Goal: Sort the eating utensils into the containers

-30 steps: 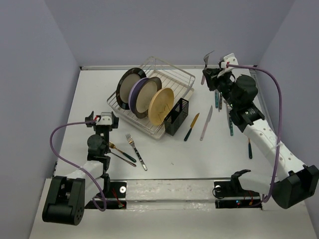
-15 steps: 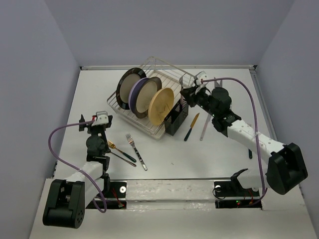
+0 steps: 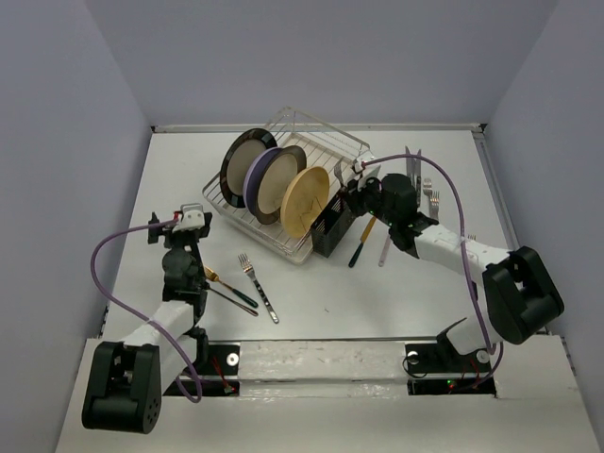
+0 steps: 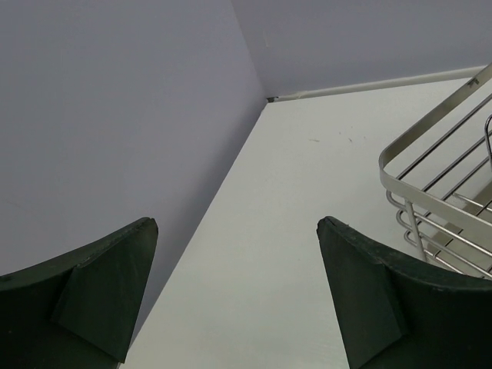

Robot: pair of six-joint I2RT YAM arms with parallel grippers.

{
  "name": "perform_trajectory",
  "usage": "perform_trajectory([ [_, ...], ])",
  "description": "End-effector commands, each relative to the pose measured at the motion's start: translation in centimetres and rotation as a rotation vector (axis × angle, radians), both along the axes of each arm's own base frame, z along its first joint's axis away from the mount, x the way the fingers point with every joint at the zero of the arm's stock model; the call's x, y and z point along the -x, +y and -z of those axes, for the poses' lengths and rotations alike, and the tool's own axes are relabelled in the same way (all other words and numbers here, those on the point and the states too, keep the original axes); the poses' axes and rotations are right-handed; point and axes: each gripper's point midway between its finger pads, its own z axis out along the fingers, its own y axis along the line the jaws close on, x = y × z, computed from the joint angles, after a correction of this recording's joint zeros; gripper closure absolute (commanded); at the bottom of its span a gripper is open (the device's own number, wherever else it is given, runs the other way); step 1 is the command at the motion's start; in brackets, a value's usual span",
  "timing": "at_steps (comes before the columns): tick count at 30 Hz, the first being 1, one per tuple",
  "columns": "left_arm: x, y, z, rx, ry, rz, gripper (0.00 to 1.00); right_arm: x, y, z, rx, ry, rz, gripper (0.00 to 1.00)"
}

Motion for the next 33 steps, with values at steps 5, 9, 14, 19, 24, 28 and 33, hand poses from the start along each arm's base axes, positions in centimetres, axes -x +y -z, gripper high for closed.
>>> perform_trajectory([
  [5, -3.5, -1.6, -4.3, 0.092, 0.036, 0.077, 0.01, -0.7, -0.4, -1.9, 0.047, 0.000, 0.038, 0.54],
  [9, -4.6, -2.8, -5.1, 0.147, 0.082, 0.143, 0.01, -0.7, -0.8, -3.1, 0.047, -0.001, 0.060, 0.44],
  [14, -4.9, -3.6, -5.0, 0.187, 0.153, 0.188, 0.01, -1.0, -2.8, -6.1, 0.016, 0.038, 0.200, 0.30],
  [19, -5.3, -5.4, -7.7, 0.239, 0.207, 0.294, 0.01, -2.1, -7.9, -9.0, 0.070, 0.096, 0.434, 0.23],
  [24, -4.6, -7.7, -9.4, 0.291, 0.260, 0.415, 0.01, -3.4, -17.5, -8.6, -0.044, 0.265, 0.643, 0.24],
  [28, -4.3, -8.8, -8.9, 0.304, 0.281, 0.476, 0.01, -2.9, -24.3, -3.5, 0.031, 0.415, 0.868, 0.38],
  [33, -4.5, -8.6, -8.2, 0.291, 0.281, 0.467, 0.01, -1.3, -27.5, 3.3, 0.175, 0.595, 0.941, 0.65],
])
